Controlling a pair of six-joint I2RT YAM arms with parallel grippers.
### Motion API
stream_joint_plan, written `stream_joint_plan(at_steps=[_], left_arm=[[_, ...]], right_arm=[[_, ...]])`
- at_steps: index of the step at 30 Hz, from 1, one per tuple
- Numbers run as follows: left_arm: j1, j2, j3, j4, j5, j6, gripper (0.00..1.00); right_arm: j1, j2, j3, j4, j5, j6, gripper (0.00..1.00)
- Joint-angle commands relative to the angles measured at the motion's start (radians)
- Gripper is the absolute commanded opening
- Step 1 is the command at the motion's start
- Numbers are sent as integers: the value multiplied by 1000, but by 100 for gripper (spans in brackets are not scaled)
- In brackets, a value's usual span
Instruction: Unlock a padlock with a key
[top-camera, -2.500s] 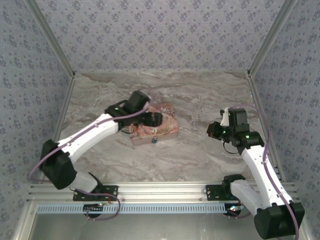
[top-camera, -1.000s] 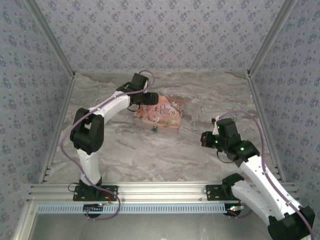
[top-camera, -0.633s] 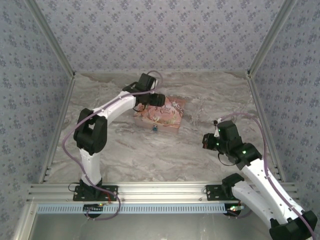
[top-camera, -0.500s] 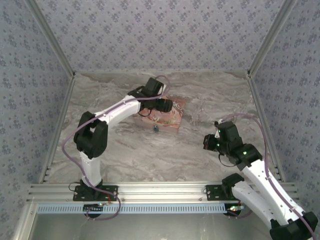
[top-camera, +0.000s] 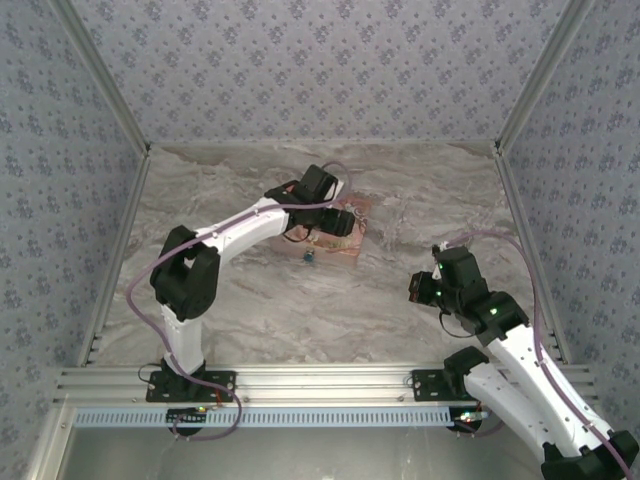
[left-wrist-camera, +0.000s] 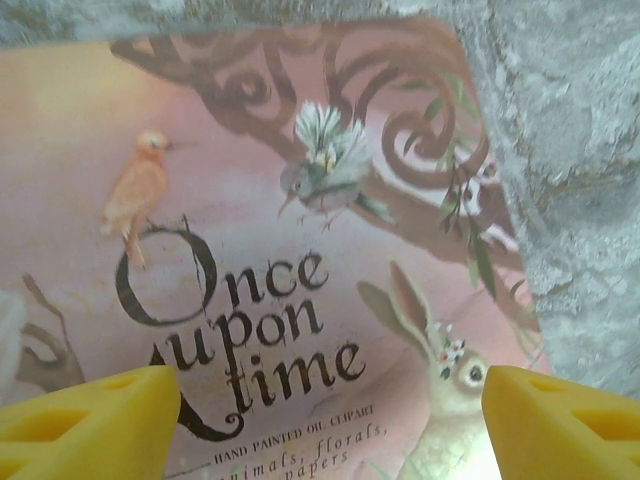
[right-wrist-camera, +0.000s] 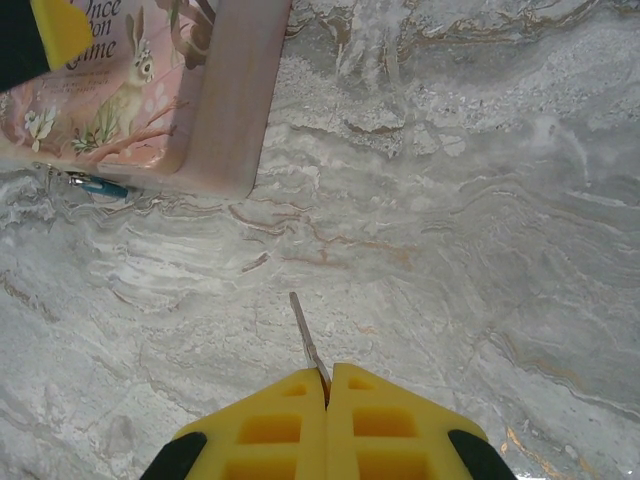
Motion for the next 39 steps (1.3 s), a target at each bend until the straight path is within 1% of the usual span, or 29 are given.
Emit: stream_joint_plan(at_steps=[1, 5, 9, 12, 18, 22, 24, 28, 32, 36, 39], left_arm=[[-6, -8, -51, -1, 43, -5, 79], [-21, -23, -98, 6, 74, -5, 78], [-49, -57, -162, 3, 68, -22, 77], [-67, -103, -249, 31, 66, -43, 77], [-72, -220, -413, 77, 44, -66, 77], [-70, -290, -459, 71, 15, -53, 77], [-70, -328, -477, 94, 11, -37, 78], [-70, -446, -544, 181, -12, 1, 82], [-70, -587, -656, 265, -40, 12, 86], [-69, -719, -783, 319, -55, -14, 89], [-66, -789, -863, 312, -62, -52, 89]], right_arm=[[10, -9, -2, -38, 22, 21, 0], [13, -9, -12, -34, 24, 25, 0], [15, -9, -18, -40, 25, 21, 0], [14, -9, -25, -39, 24, 20, 0], [16, -4, -36, -28, 15, 16, 0], [16, 0, -53, -2, -4, 19, 0], [17, 3, -62, 22, -16, 18, 0], [24, 8, -74, 77, -47, 21, 0], [41, 18, -80, 130, -78, 21, 0], [80, 44, -86, 204, -86, 33, 0], [116, 76, -86, 239, -82, 34, 0]])
